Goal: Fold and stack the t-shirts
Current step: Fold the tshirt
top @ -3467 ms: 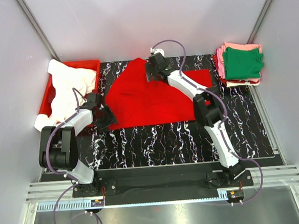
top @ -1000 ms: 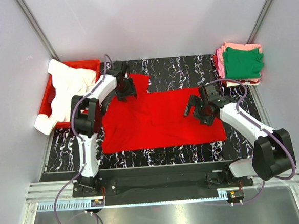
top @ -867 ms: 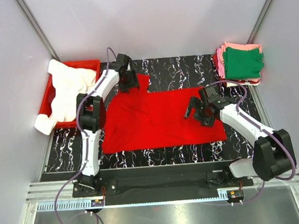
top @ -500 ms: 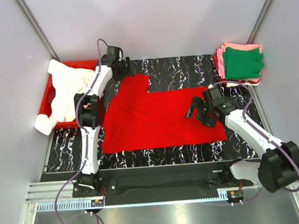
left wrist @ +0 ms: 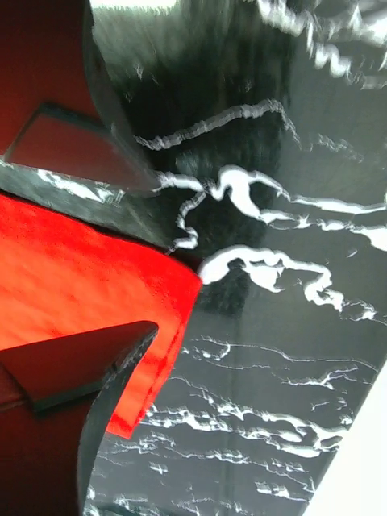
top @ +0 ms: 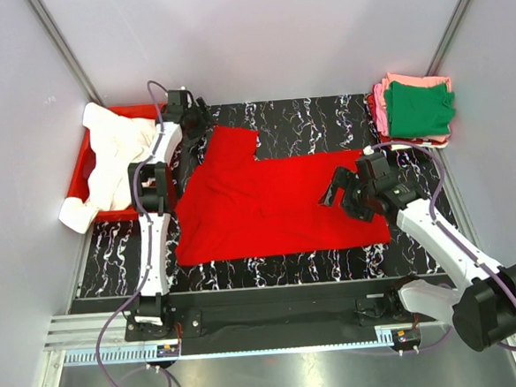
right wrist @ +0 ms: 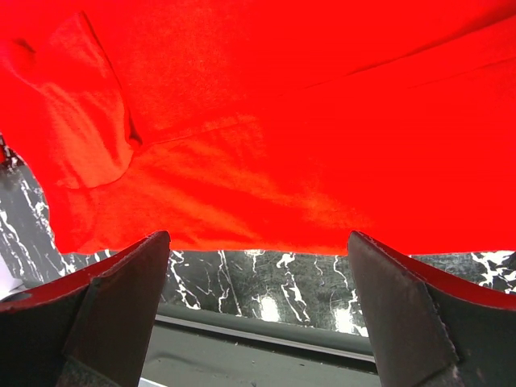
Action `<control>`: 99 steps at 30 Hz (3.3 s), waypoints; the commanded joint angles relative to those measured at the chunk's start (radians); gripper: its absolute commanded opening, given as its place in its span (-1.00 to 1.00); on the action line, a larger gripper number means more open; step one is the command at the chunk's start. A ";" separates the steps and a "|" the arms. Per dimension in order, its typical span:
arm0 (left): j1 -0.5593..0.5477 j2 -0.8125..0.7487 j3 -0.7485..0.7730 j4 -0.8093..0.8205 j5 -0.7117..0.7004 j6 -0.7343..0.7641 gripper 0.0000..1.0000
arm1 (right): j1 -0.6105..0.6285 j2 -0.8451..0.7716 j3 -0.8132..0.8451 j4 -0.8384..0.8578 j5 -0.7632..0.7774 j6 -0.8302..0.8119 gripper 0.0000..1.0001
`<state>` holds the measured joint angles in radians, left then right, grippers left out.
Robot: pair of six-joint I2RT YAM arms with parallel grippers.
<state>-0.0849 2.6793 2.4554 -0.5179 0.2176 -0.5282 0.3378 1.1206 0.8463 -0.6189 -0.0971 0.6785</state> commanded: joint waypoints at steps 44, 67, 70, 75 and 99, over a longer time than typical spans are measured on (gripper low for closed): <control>-0.041 -0.424 -0.482 0.272 0.201 -0.131 -1.00 | -0.250 0.605 0.577 -0.064 0.092 -0.184 0.95; -0.058 -0.469 -0.567 0.291 0.289 -0.122 -1.00 | -0.382 1.306 1.258 -0.205 0.336 -0.289 0.53; -0.058 -0.470 -0.572 0.294 0.287 -0.122 -1.00 | -0.384 1.318 1.258 -0.197 0.306 -0.280 0.38; -0.058 -0.469 -0.581 0.298 0.287 -0.130 -1.00 | -0.382 1.269 1.154 -0.141 0.237 -0.246 0.32; -0.062 -0.492 -0.546 0.196 0.266 -0.087 -1.00 | -0.376 1.197 1.024 -0.067 0.169 -0.255 -1.00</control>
<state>-0.1440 2.2539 1.8500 -0.3008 0.4713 -0.6464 -0.0471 2.3367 1.9068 -0.6533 0.1028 0.4297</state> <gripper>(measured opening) 0.009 0.012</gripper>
